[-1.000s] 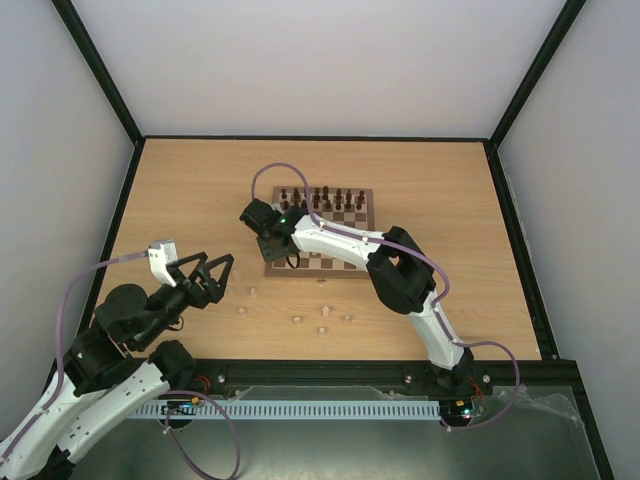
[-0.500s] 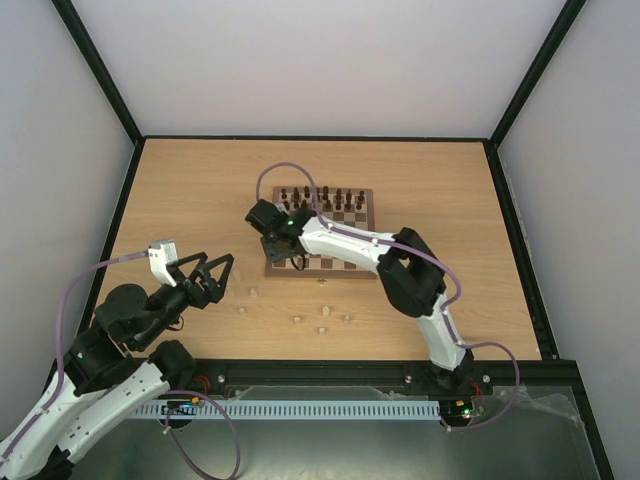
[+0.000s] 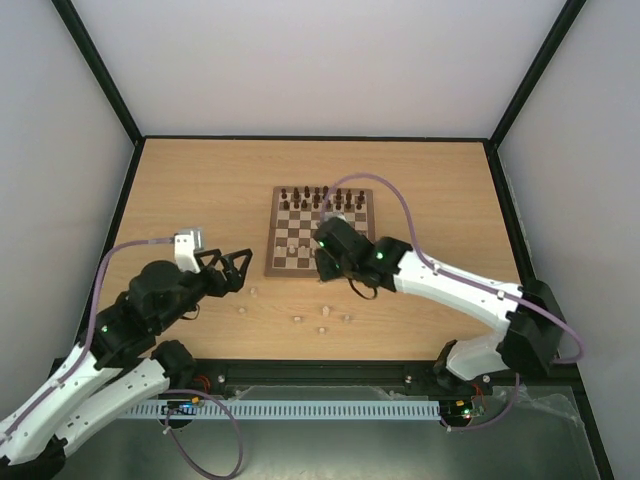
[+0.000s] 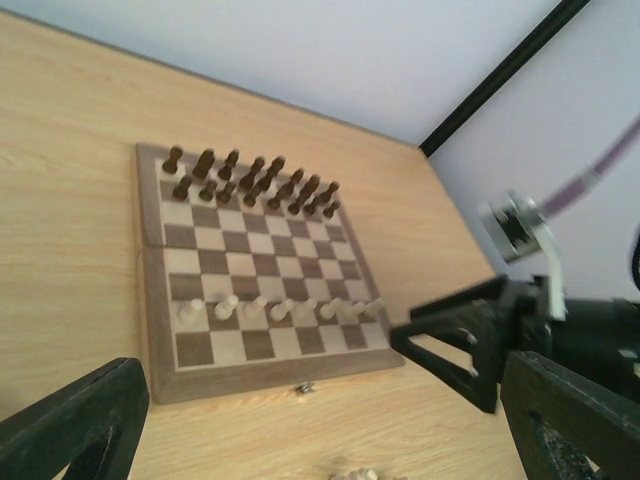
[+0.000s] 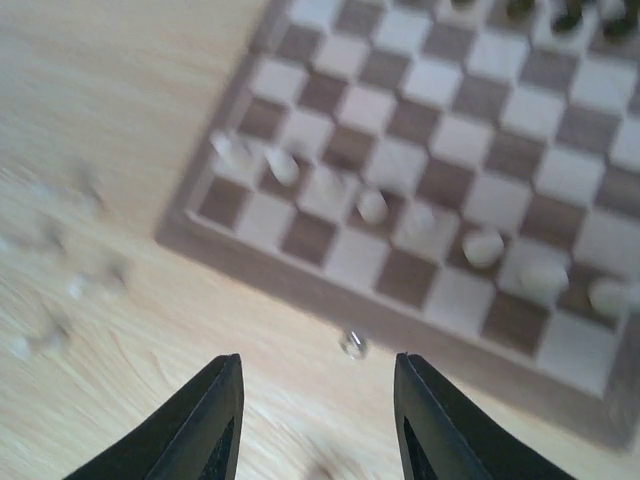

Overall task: Set up the chess pieces on the board
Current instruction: Pick up the chess piece at the center of the board.

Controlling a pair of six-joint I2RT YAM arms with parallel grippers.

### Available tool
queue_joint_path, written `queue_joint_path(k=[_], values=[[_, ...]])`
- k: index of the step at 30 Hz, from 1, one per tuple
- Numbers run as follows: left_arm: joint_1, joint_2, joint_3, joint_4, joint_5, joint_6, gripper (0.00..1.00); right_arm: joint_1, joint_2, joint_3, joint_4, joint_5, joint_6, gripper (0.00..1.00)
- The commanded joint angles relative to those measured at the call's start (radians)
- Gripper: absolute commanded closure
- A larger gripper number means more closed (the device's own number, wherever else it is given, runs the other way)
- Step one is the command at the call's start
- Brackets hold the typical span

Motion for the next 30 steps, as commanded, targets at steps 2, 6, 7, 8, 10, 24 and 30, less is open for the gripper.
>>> queue_joint_path(k=[2, 6, 7, 8, 10, 24, 30], values=[[0.001, 0.116, 0.015, 0.015, 0.005, 0.014, 0.00, 0.005, -0.176, -0.227, -0.058, -0.013, 0.064, 0.57], [0.001, 0.151, -0.014, 0.034, -0.003, 0.000, 0.01, 0.005, -0.307, -0.344, -0.065, -0.055, 0.084, 0.57], [0.001, 0.151, -0.021, 0.037, -0.007, -0.006, 0.01, 0.005, -0.331, -0.368, -0.065, -0.063, 0.087, 0.57], [0.001, 0.151, -0.030, 0.041, -0.008, -0.013, 0.00, 0.006, -0.358, -0.389, -0.065, -0.074, 0.091, 0.57], [0.001, 0.153, -0.040, 0.051, -0.004, -0.026, 0.01, 0.006, -0.384, -0.422, -0.066, -0.089, 0.095, 0.59], [0.001, 0.188, -0.034, 0.038, 0.008, -0.030, 0.00, 0.186, -0.204, -0.345, -0.072, 0.040, 0.174, 0.62], [0.001, 0.132, -0.061, 0.034, 0.028, -0.048, 0.01, 0.244, -0.088, -0.255, -0.074, 0.069, 0.188, 0.67]])
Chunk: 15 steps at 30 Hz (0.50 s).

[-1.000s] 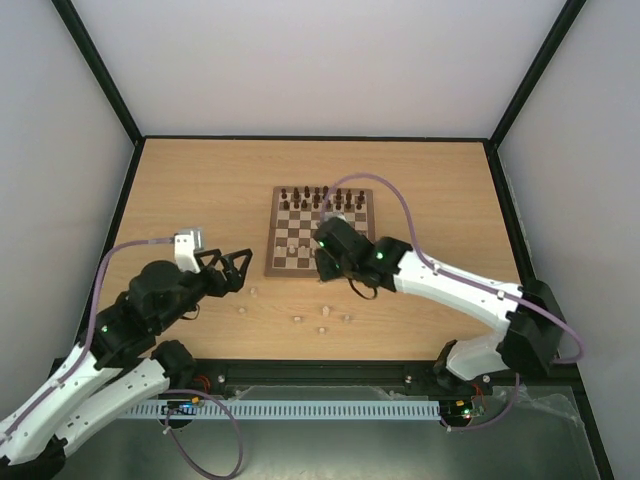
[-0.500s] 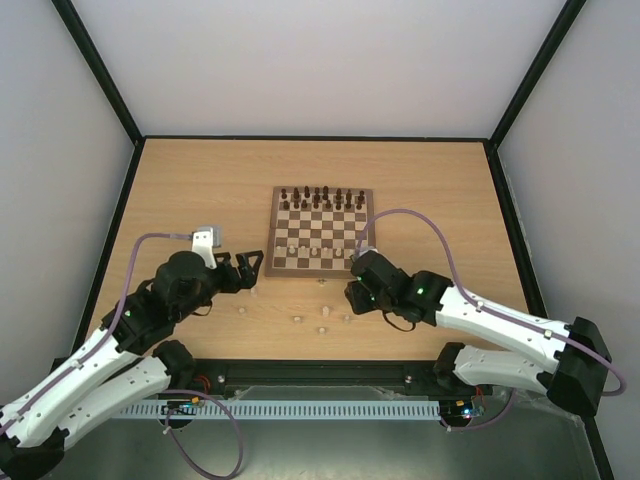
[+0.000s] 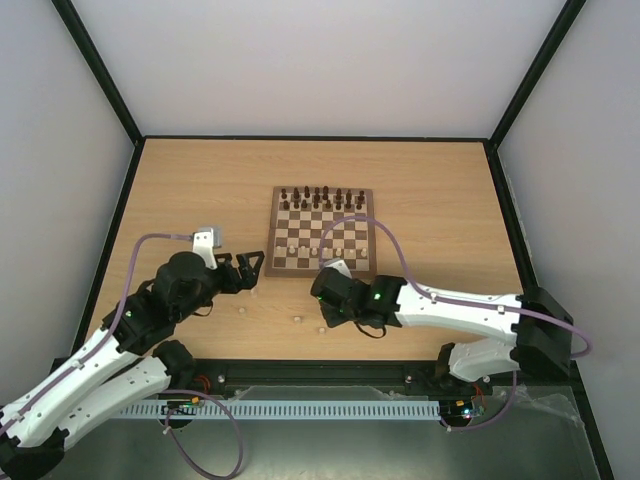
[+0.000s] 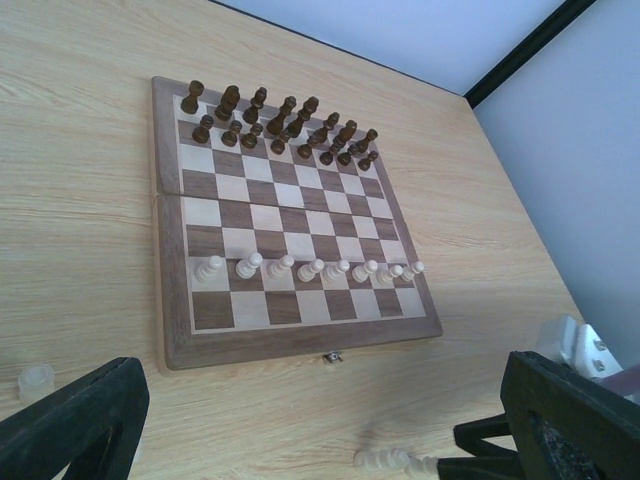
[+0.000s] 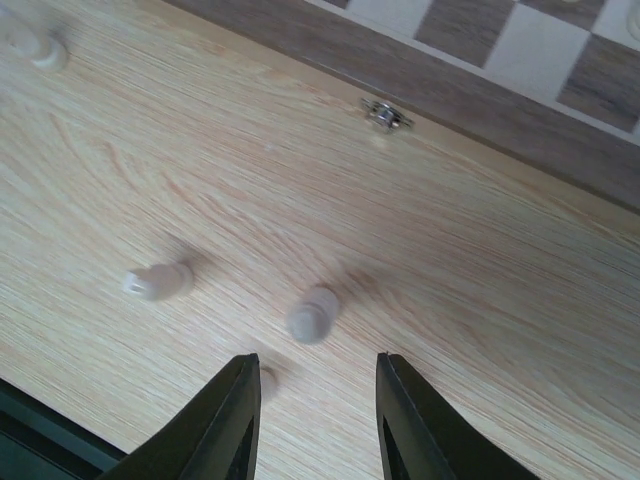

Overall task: Set up the chess pieces on the board
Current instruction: Pick up the chess piece at the center of the board.

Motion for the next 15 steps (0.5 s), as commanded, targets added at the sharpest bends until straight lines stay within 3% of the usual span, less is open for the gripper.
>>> queue_joint_path(k=[1, 7, 15], values=[[0.001, -0.048, -0.031, -0.005, 0.021, -0.019, 0.00, 0.046, 0.075, 0.078, -0.037, 0.062, 0.033, 0.68], [0.001, -0.054, -0.043, 0.001, 0.036, -0.022, 0.00, 0.061, 0.174, 0.116, -0.078, 0.092, 0.065, 0.74], [0.001, -0.066, -0.050, 0.005, 0.044, -0.017, 0.01, 0.061, 0.189, 0.122, -0.099, 0.109, 0.084, 0.74]])
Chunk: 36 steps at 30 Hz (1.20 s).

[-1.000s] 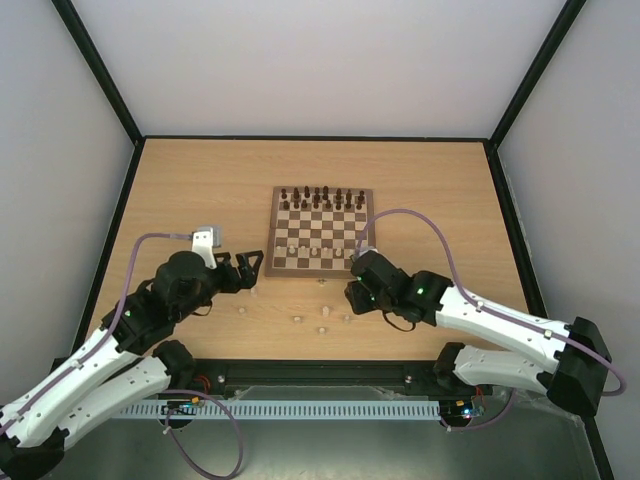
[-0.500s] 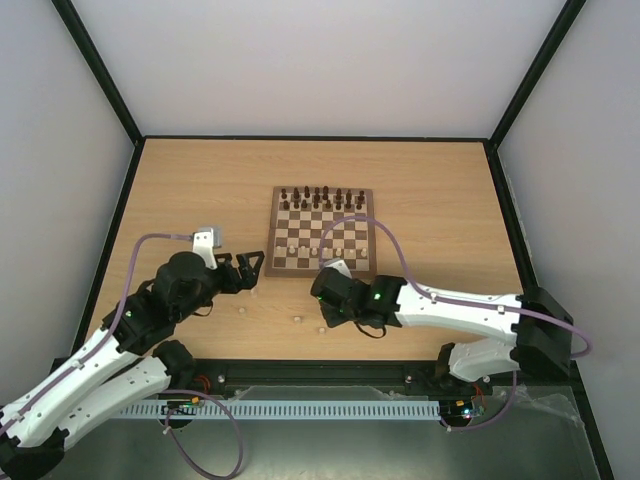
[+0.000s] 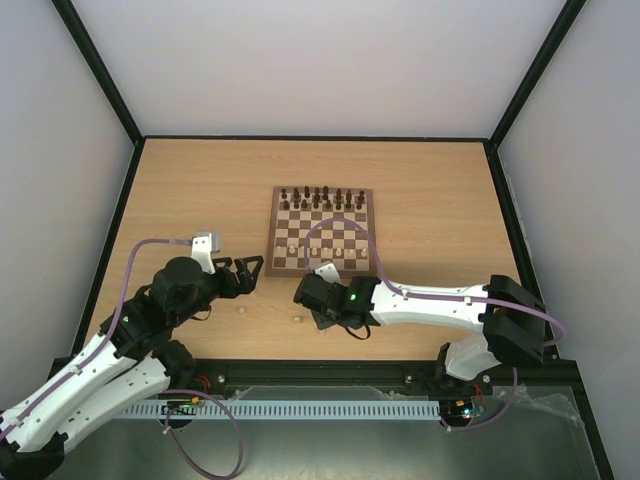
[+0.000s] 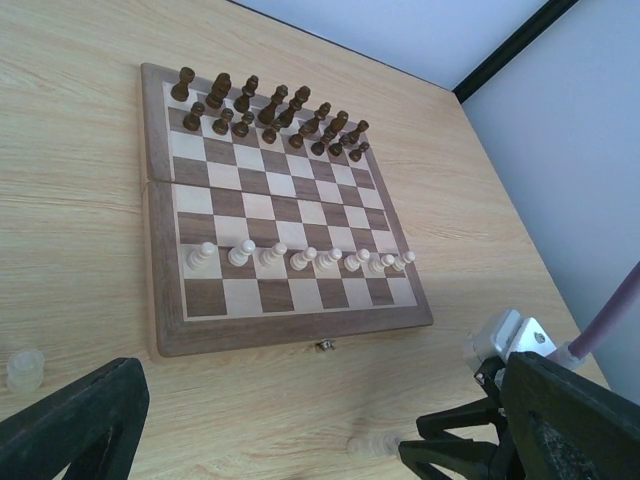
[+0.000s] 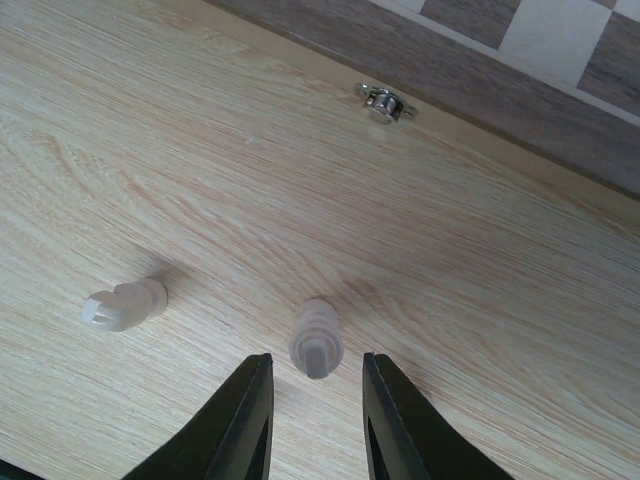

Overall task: Set up the chess pieces on the board
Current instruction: Pick up the chess piece at the center of the board.

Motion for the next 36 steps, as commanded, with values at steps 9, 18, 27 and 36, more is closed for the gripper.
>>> queue_joint_path(k=[9, 18, 27, 36], values=[[0.001, -0.020, -0.014, 0.005, 0.019, -0.002, 0.01, 0.008, 0.047, 0.022, -0.022, 0.007, 0.008, 0.74], [0.001, -0.022, -0.013, 0.006, 0.019, 0.001, 0.01, 0.008, 0.076, 0.030, -0.016, 0.016, 0.003, 0.75], [0.001, -0.023, -0.012, 0.007, 0.020, 0.002, 0.01, 0.008, 0.103, 0.046, -0.015, 0.016, -0.002, 0.82], [0.001, -0.025, -0.013, 0.008, 0.022, 0.004, 0.00, 0.008, 0.109, 0.056, -0.023, 0.028, -0.002, 0.93]])
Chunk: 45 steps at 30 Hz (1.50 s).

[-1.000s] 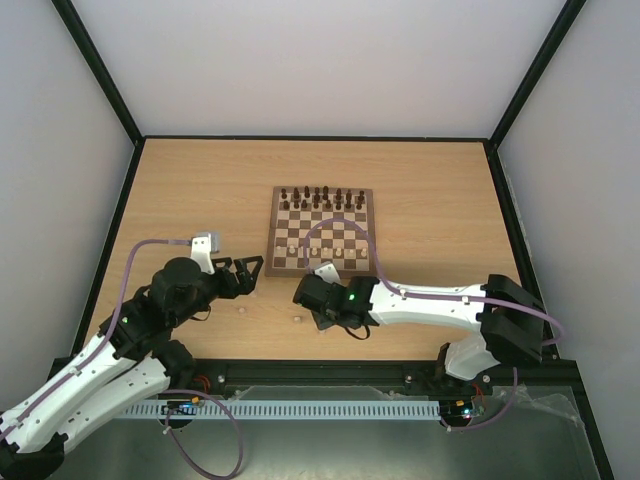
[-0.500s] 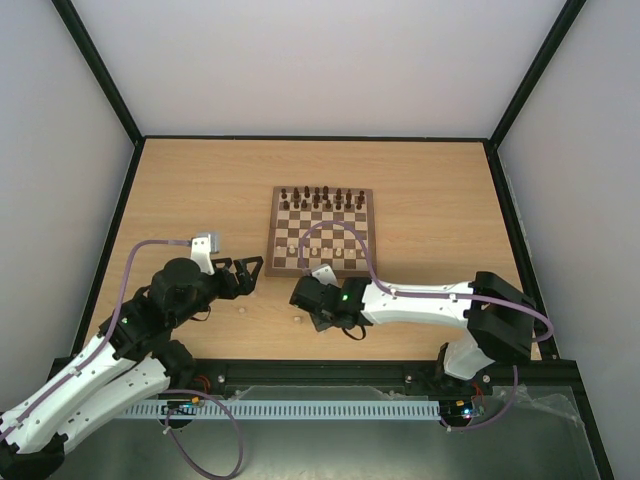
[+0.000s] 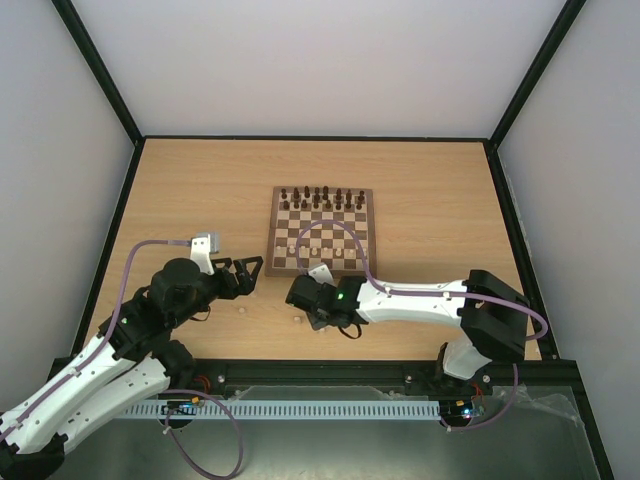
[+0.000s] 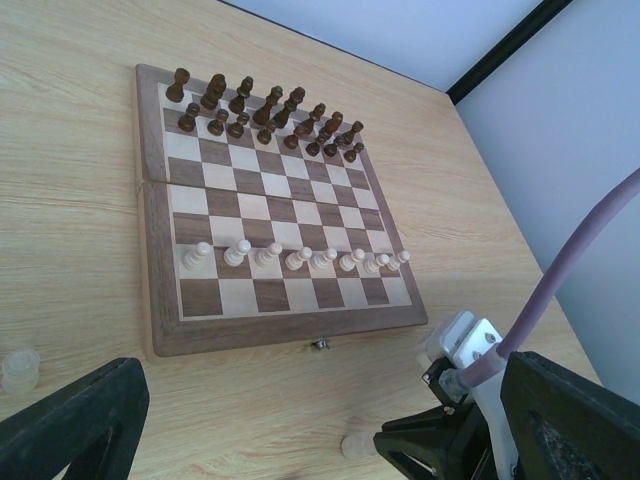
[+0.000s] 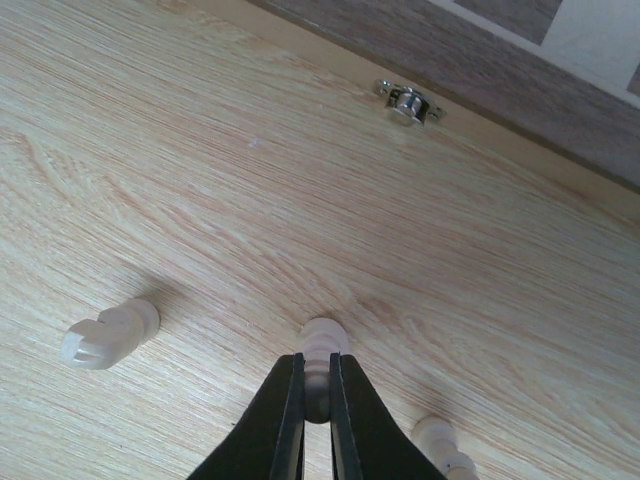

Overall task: Set up the chess pieces on the board
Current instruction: Pick up the chess piece at the center of the board, then place the chess piece on the chessboard.

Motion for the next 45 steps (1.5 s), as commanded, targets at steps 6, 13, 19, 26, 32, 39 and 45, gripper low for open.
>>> queue_joint_path(k=[6, 13, 19, 26, 32, 39, 45], values=[[0.001, -0.005, -0.010, 0.010, 0.014, 0.004, 0.01, 0.007, -0.013, 0.056, -0.070, 0.058, 0.002, 0.96], [0.001, -0.006, -0.010, 0.016, 0.017, 0.006, 0.00, -0.078, -0.051, 0.133, -0.106, 0.084, -0.057, 0.95], [0.001, 0.001, -0.009, 0.024, 0.023, 0.009, 0.00, -0.186, -0.028, 0.186, -0.078, 0.058, -0.132, 0.95], [0.001, 0.008, -0.004, 0.028, 0.027, 0.013, 0.00, -0.274, 0.045, 0.239, -0.041, 0.018, -0.188, 0.95], [0.001, 0.004, 0.001, 0.017, 0.020, 0.017, 0.00, -0.305, 0.084, 0.247, -0.017, -0.009, -0.208, 0.95], [0.001, 0.004, 0.001, 0.017, 0.017, 0.019, 0.01, -0.309, 0.102, 0.250, -0.007, -0.013, -0.211, 0.95], [0.001, 0.005, 0.003, 0.019, 0.017, 0.021, 0.01, -0.331, 0.110, 0.240, 0.016, -0.024, -0.213, 0.95]])
